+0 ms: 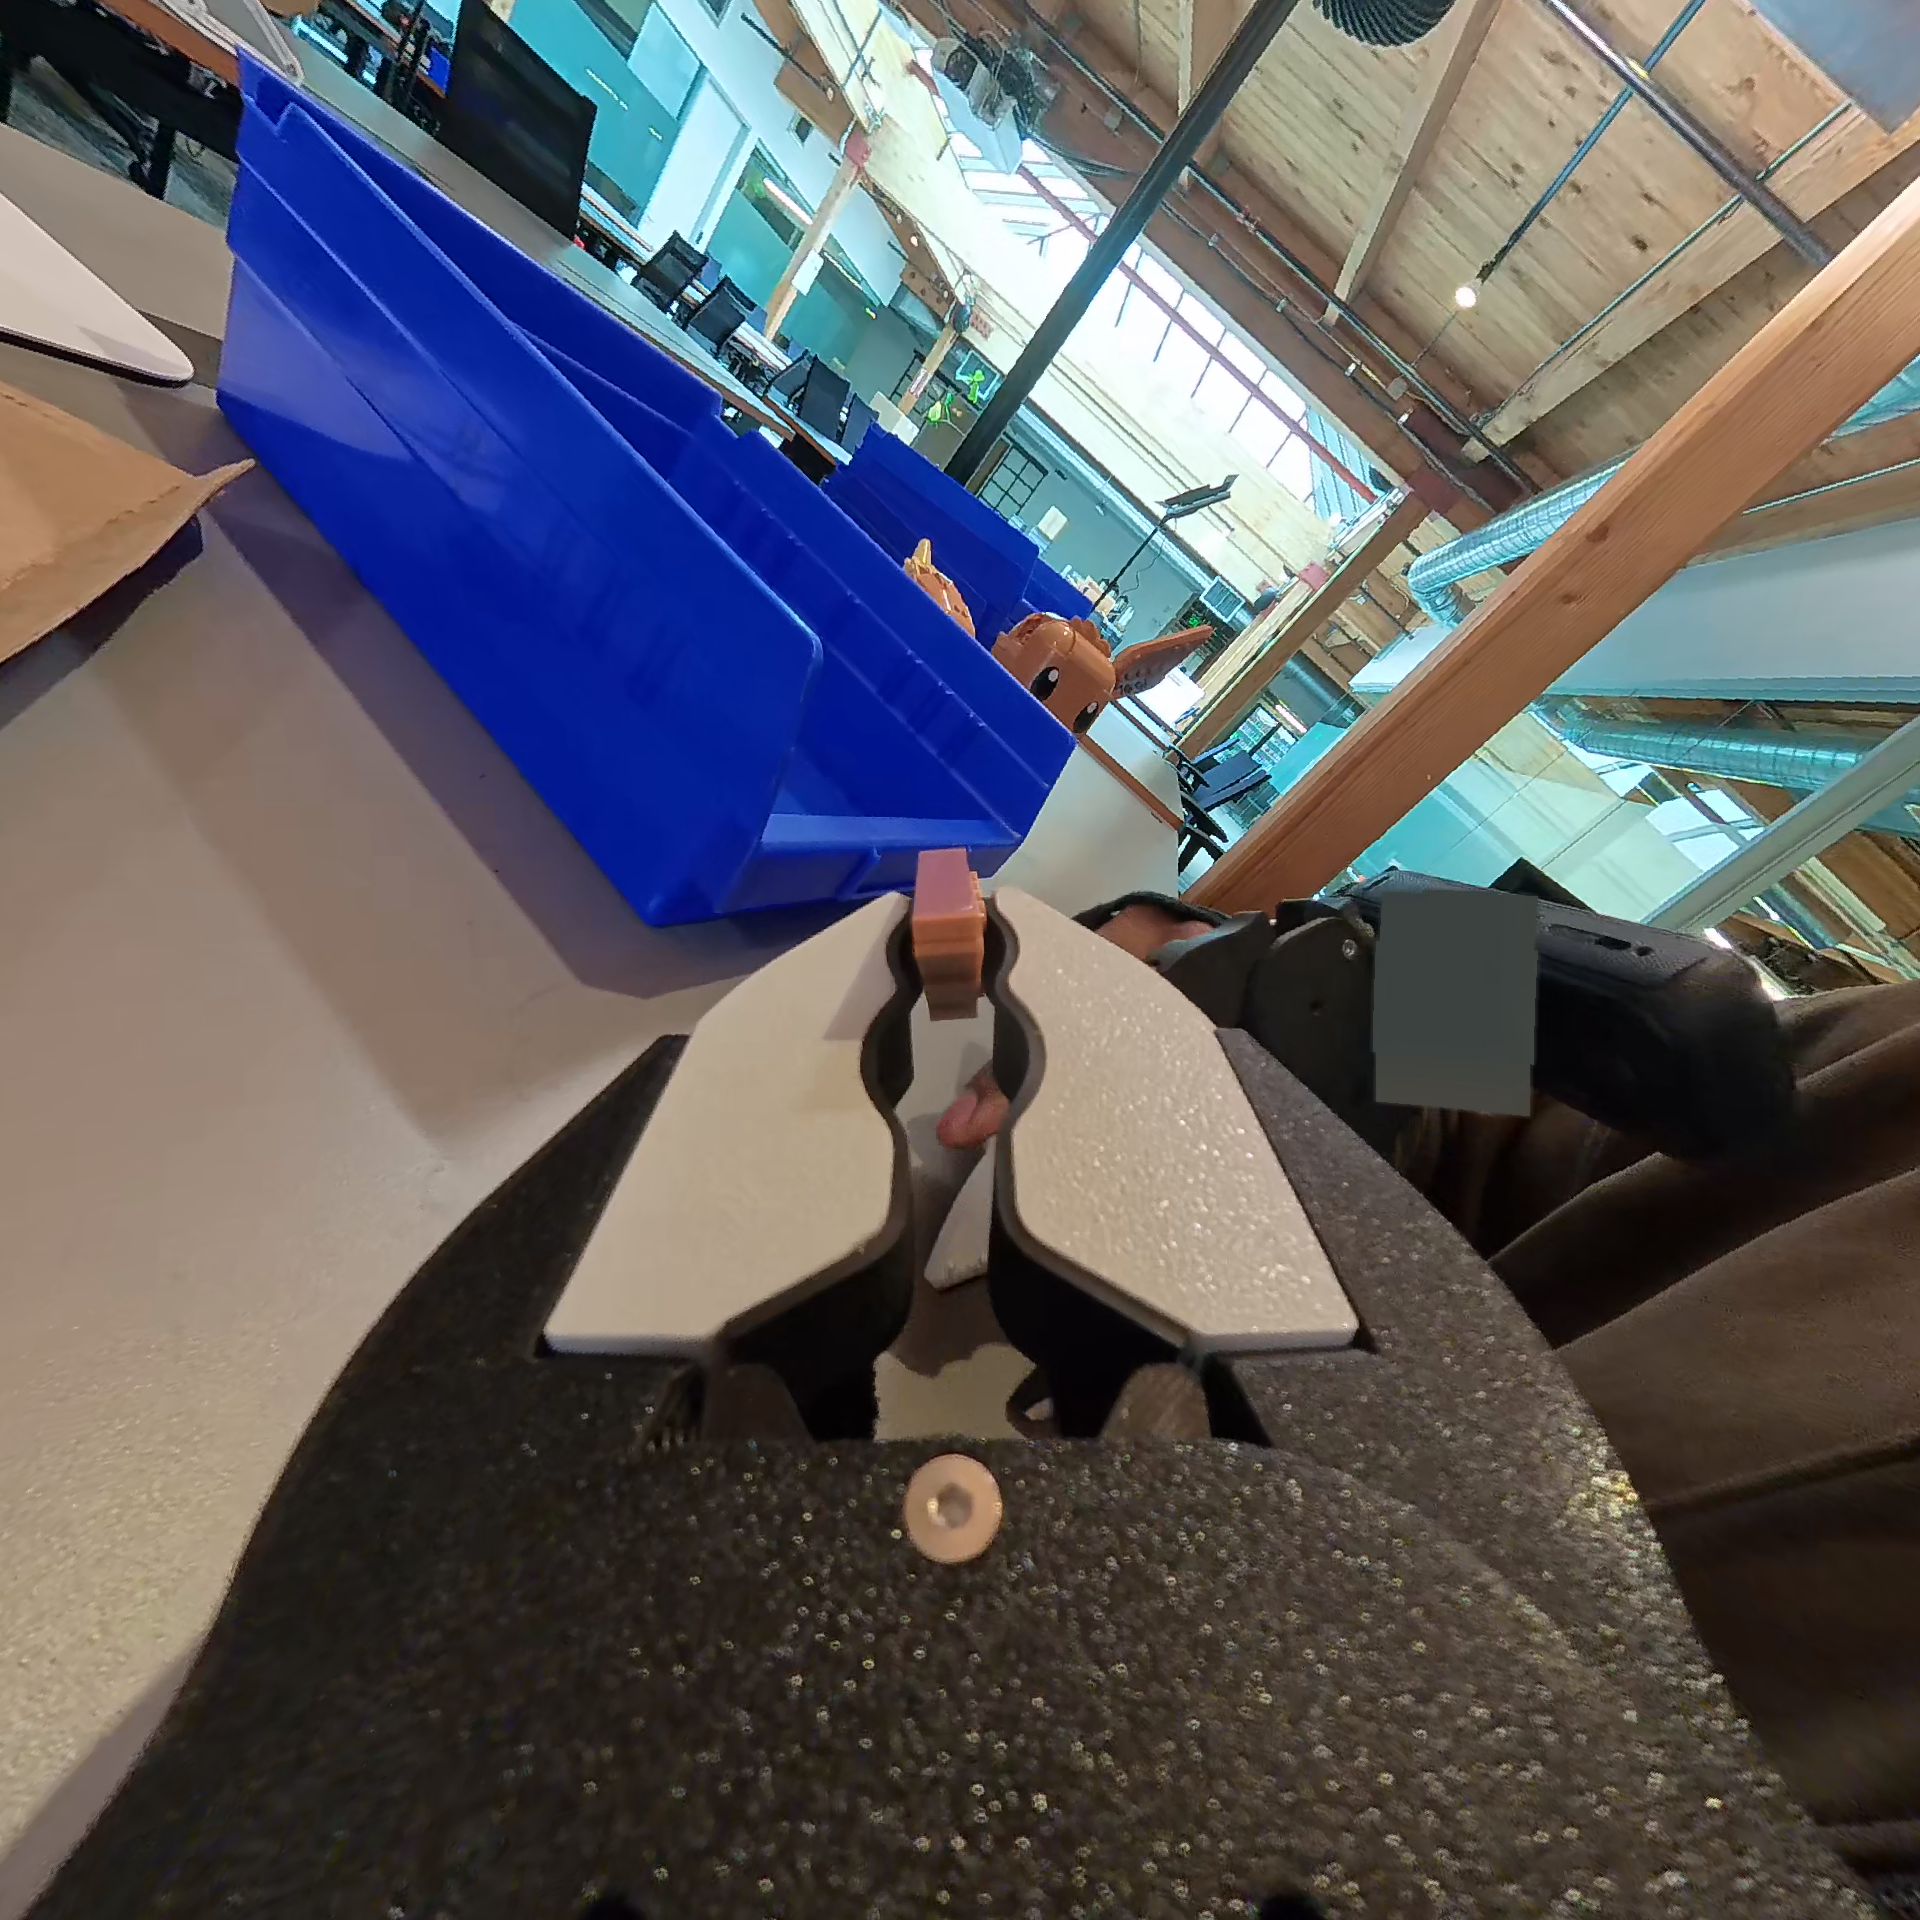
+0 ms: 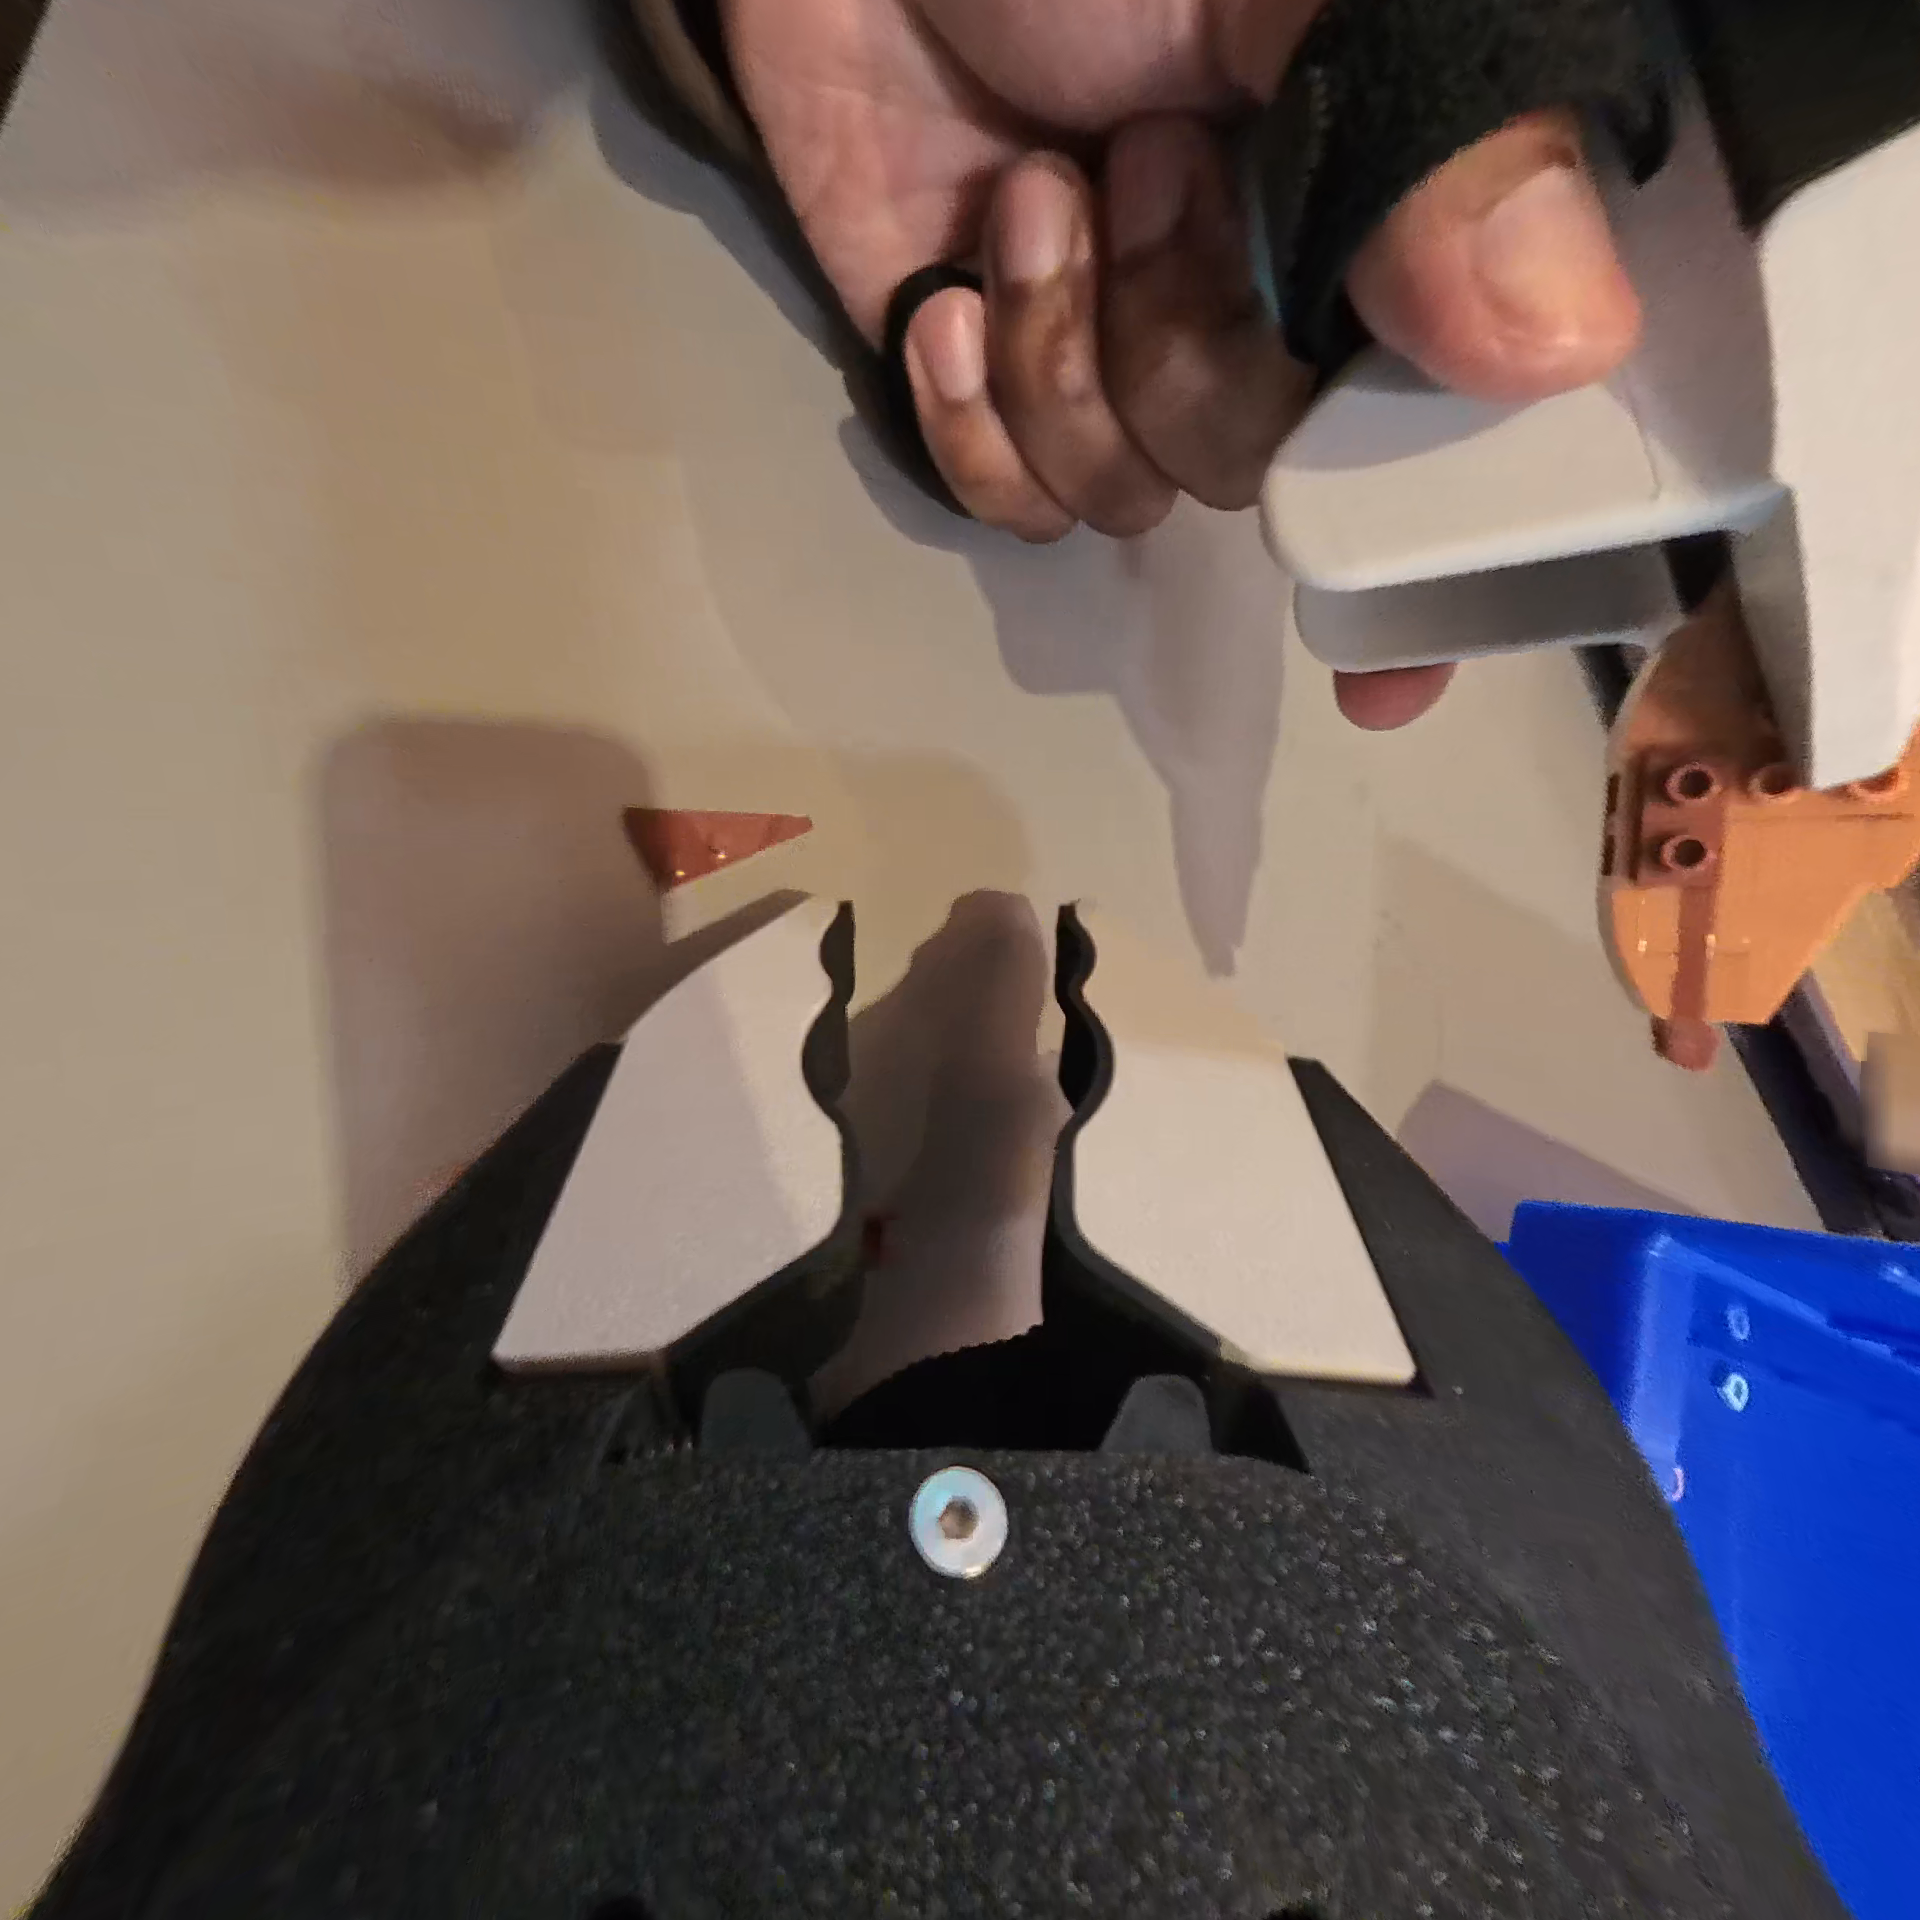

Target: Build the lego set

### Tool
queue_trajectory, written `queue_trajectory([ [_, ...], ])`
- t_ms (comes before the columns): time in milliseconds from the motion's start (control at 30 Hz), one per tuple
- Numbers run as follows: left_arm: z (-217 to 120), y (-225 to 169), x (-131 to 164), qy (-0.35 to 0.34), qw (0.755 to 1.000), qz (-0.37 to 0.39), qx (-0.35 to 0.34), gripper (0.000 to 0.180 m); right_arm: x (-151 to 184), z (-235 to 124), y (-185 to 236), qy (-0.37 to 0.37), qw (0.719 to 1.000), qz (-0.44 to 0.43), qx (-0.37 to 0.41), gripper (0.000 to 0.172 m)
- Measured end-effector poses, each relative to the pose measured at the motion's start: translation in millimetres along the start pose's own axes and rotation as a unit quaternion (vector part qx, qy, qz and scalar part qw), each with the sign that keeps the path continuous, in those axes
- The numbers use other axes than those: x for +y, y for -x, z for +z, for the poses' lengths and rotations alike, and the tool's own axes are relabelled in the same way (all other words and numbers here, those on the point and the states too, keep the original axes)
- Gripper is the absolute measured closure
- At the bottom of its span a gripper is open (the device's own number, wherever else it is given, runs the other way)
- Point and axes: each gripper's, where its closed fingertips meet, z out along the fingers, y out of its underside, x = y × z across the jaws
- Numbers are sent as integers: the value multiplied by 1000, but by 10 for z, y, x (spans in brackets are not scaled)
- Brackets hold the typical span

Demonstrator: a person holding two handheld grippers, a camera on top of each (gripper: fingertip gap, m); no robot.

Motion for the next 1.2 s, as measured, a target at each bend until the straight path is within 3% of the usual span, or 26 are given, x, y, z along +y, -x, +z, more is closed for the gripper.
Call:
queue_trajectory([
  [300, -10, -3, -18, -8, 1000, -2, 3, 170, 111, -316, -446, -110, 986, 7, 125, 142],
  [400, -11, -4, -21, -9, 1000, -2, 3, 170, 109, -383, -542, -136, 981, 40, 133, 143],
  [933, -42, 24, -72, -22, 999, -24, 11, 170, 106, -299, -406, -126, 985, -2, 120, 144],
  [1200, -60, 37, -91, -26, 999, -29, 12, 170, 82, -316, -432, -123, 981, -21, 149, 144],
])
